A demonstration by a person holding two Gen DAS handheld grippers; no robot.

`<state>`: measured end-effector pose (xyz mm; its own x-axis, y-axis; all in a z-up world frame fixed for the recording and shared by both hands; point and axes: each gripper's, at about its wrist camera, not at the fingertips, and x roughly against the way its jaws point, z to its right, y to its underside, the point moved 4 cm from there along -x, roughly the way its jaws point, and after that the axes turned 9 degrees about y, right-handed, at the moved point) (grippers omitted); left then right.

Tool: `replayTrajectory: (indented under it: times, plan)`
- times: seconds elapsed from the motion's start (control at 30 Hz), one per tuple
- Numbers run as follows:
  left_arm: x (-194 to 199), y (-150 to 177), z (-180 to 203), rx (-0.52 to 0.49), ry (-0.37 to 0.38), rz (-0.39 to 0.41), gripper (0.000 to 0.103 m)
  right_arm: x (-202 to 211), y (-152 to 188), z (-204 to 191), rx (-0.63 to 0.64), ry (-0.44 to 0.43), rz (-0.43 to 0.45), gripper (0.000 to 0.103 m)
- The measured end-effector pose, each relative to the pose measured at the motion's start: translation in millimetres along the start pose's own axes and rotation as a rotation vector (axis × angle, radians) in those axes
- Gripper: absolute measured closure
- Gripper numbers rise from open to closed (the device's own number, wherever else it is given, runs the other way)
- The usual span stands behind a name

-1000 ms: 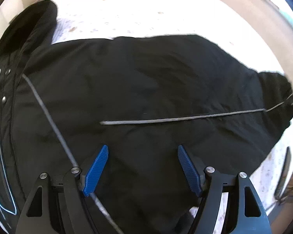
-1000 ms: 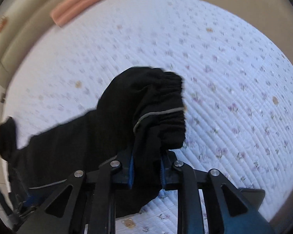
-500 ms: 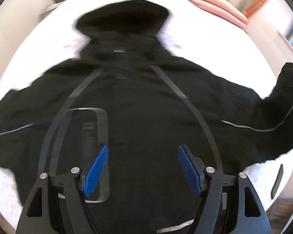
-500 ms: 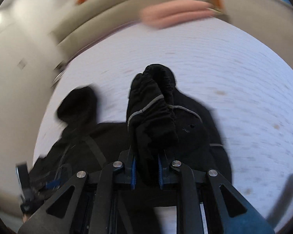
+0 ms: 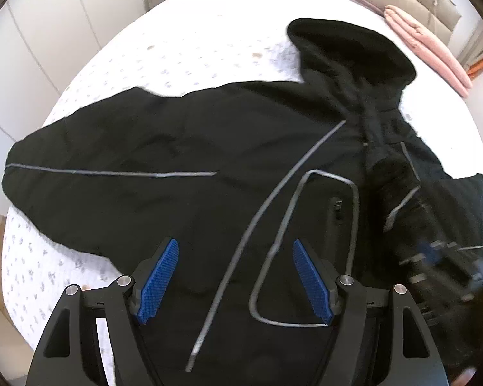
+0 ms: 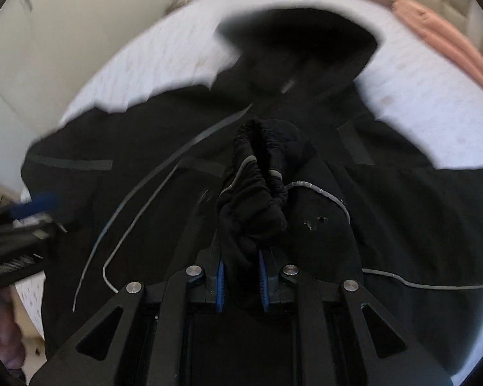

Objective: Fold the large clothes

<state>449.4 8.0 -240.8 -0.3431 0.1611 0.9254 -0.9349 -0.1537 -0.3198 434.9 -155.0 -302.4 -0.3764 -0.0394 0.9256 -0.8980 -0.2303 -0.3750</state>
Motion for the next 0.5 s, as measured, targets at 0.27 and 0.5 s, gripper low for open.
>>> replayTrajectory:
  times: [0.27,0.5]
  plan:
    - [-17.3,12.2,-1.9,-0.035,0.081,-0.073,0.028,-16.5,15.1,-26.6,0.044,-0.068,-0.081,0.051]
    - [-25.8,5.9,59.6,-0.139,0.311,-0.098,0.028,68.0,30.1,80.2,-0.211,-0.029,0.046,0.035]
